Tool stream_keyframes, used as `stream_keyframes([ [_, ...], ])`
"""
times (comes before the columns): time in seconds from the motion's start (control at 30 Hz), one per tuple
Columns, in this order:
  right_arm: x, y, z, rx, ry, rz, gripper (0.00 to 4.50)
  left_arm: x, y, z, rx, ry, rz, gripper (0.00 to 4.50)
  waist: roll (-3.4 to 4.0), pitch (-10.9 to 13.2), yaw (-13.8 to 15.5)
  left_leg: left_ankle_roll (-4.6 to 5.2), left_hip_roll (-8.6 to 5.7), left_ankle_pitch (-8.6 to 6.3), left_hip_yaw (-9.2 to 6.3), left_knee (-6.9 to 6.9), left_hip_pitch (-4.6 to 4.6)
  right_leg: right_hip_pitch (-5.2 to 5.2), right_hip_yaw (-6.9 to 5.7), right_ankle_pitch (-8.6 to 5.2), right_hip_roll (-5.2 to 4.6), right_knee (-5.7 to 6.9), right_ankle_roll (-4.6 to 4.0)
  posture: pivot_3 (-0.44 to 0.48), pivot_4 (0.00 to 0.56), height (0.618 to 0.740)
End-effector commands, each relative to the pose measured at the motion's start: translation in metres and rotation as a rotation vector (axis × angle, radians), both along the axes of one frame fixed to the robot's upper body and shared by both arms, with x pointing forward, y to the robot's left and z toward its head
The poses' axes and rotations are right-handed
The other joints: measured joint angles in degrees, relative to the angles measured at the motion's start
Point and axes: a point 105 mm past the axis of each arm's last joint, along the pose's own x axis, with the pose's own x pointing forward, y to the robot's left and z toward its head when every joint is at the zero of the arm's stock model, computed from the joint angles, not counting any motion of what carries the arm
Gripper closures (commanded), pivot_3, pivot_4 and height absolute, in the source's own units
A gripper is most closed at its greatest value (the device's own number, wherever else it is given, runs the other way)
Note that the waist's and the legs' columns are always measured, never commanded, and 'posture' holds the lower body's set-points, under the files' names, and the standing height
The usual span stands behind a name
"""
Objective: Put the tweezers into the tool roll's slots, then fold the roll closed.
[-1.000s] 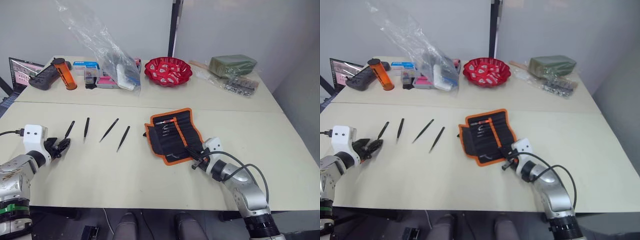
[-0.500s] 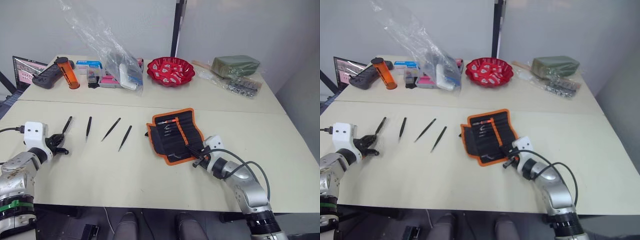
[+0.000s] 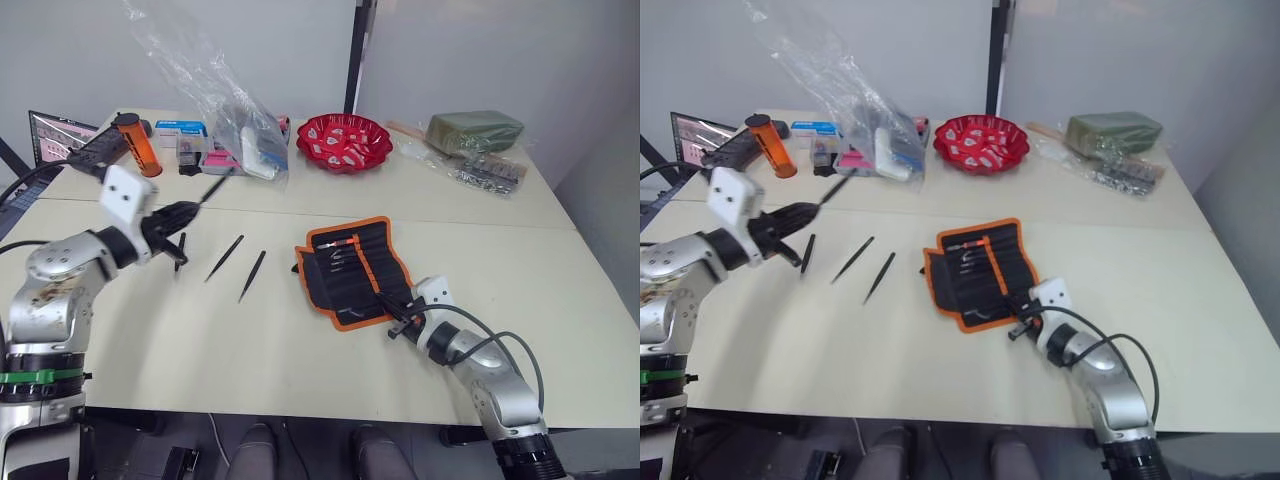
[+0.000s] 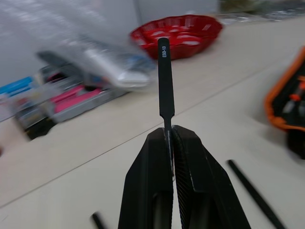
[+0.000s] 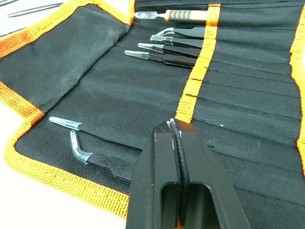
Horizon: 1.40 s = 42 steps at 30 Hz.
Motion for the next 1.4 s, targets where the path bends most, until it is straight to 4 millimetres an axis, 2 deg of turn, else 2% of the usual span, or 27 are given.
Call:
stream_keyframes([
  [0.03, -0.004, -0.015, -0.011, -0.029, 0.031, -0.07, 4.5, 0.008, -0.03, 0.011, 0.149, -0.045, -0.128, 4.48, 0.0, 0.0, 0.2, 0.0, -0.01, 0.0, -0.01, 0.01, 0.0, 0.01, 0.0, -0.01, 0.01, 0.0, 0.01, 0.0, 0.15, 0.74],
  [0.27, -0.007, -0.019, -0.013, -0.029, 0.032, -0.118, 4.5, 0.017, -0.093, 0.018, 0.217, 0.02, -0.437, 4.48, 0.0, 0.0, 0.0, 0.02, -0.04, 0.01, -0.04, 0.06, -0.07, 0.03, 0.0, -0.05, 0.03, 0.01, 0.12, 0.0, 0.15, 0.74],
  [0.3, -0.008, -0.019, -0.014, -0.035, 0.032, -0.119, 4.5, 0.017, -0.1, 0.014, 0.245, 0.062, -0.478, 4.48, 0.01, 0.0, 0.0, 0.02, -0.04, 0.01, -0.04, 0.08, -0.08, 0.02, 0.01, -0.05, 0.04, 0.0, 0.13, 0.0, 0.15, 0.74],
  [0.47, -0.007, -0.018, -0.014, -0.034, 0.028, -0.131, 4.5, 0.018, -0.117, -0.004, 0.344, 0.201, -0.586, 4.48, 0.03, 0.0, -0.4, 0.02, -0.04, 0.01, -0.05, 0.07, -0.07, 0.02, 0.05, -0.05, 0.07, 0.01, 0.16, 0.0, 0.15, 0.74],
  [0.67, -0.007, -0.018, -0.014, -0.032, 0.022, -0.144, 4.5, 0.026, -0.141, -0.028, 0.402, 0.321, -0.604, 4.48, 0.03, 0.0, -0.3, 0.03, -0.04, 0.01, -0.07, 0.12, -0.11, 0.02, 0.05, -0.05, 0.08, 0.04, 0.17, 0.0, 0.15, 0.74],
  [0.87, -0.004, -0.014, -0.012, -0.025, 0.013, -0.149, 4.5, 0.032, -0.152, -0.046, 0.457, 0.381, -0.593, 4.48, 0.03, 0.0, -0.4, 0.03, -0.05, 0.01, -0.08, 0.14, -0.14, 0.0, 0.05, -0.05, 0.09, 0.04, 0.19, 0.0, 0.15, 0.74],
  [1.07, -0.005, -0.012, -0.011, -0.02, 0.008, -0.151, 4.5, 0.036, -0.156, -0.055, 0.483, 0.399, -0.59, 4.48, 0.03, 0.0, -0.4, 0.03, -0.04, 0.01, -0.1, 0.13, -0.13, 0.0, 0.05, -0.05, 0.1, 0.05, 0.19, 0.0, 0.15, 0.74],
  [1.4, -0.004, -0.013, -0.011, -0.022, 0.01, -0.151, 4.5, 0.035, -0.155, -0.06, 0.503, 0.406, -0.595, 4.48, 0.03, 0.0, -0.3, 0.03, -0.05, 0.01, -0.11, 0.13, -0.14, 0.01, 0.05, -0.05, 0.1, 0.05, 0.2, 0.0, 0.15, 0.74],
])
